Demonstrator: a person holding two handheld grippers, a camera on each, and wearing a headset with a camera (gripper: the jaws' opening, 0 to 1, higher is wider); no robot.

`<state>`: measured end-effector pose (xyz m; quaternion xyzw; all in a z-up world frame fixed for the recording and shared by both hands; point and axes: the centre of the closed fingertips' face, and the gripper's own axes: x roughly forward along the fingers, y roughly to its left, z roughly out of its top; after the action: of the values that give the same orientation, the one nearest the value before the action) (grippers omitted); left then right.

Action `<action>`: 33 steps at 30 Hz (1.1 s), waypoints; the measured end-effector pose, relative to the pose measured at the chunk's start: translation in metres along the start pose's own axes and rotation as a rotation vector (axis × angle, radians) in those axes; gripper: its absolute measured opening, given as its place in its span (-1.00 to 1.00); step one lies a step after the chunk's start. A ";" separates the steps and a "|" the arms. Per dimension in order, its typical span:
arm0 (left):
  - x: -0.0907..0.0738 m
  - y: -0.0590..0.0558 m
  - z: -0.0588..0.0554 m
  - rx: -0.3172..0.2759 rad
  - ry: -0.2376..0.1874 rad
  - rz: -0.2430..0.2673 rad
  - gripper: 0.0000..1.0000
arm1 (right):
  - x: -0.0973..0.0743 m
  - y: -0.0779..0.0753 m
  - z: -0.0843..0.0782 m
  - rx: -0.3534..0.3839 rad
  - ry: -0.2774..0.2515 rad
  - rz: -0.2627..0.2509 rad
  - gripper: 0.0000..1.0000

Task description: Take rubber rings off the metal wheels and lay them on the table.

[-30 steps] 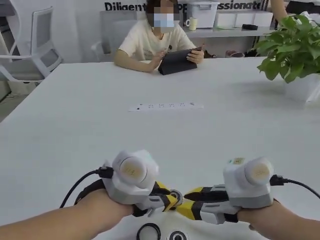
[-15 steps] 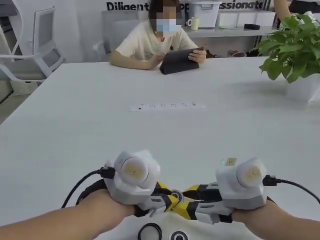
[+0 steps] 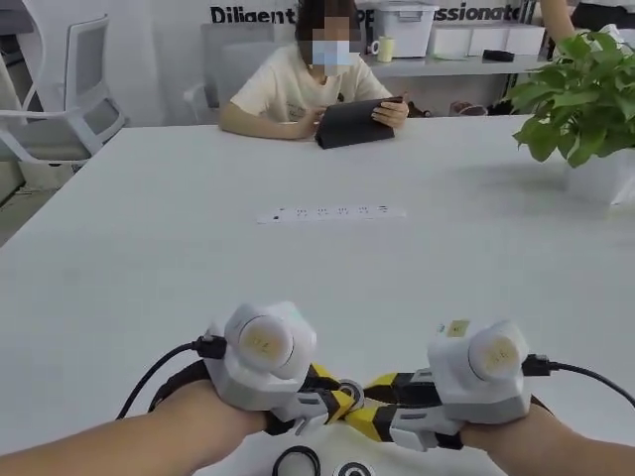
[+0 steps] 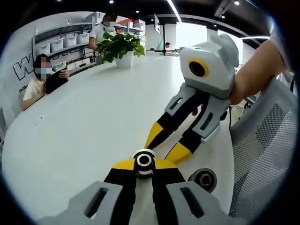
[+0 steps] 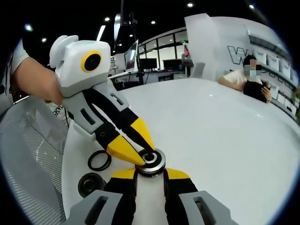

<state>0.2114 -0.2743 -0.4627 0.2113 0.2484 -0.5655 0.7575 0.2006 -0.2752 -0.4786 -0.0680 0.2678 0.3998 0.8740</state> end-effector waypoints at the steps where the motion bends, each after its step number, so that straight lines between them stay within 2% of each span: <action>1: 0.000 0.000 0.000 0.000 0.000 0.000 -0.87 | -0.001 0.000 0.000 0.004 -0.001 -0.001 -0.65; 18: 0.000 0.000 0.000 -0.011 -0.002 0.008 -0.87 | -0.003 0.001 -0.002 0.010 0.009 -0.009 -0.76; 20: -0.001 0.000 0.000 -0.011 -0.002 0.011 -0.87 | -0.004 0.000 -0.004 0.007 0.017 -0.013 -0.91; 21: -0.001 0.000 0.000 -0.012 -0.003 0.010 -0.87 | -0.005 -0.003 -0.006 0.028 0.020 -0.025 -1.00; 25: -0.001 0.000 0.000 -0.013 -0.003 0.014 -0.87 | -0.004 -0.002 -0.005 0.030 0.020 -0.024 -1.00; 27: -0.001 0.000 0.000 -0.013 -0.004 0.015 -0.87 | -0.004 -0.003 -0.005 0.043 0.022 -0.026 -1.00; 31: -0.001 0.000 0.000 -0.011 -0.004 0.016 -0.87 | -0.004 -0.006 -0.005 0.173 -0.008 -0.028 -1.00; 33: -0.001 0.000 0.000 -0.010 -0.005 0.019 -0.87 | -0.005 -0.007 -0.006 0.196 -0.012 -0.029 -1.00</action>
<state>0.2115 -0.2735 -0.4625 0.2085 0.2473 -0.5576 0.7645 0.2010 -0.2853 -0.4817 0.0164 0.2995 0.3594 0.8837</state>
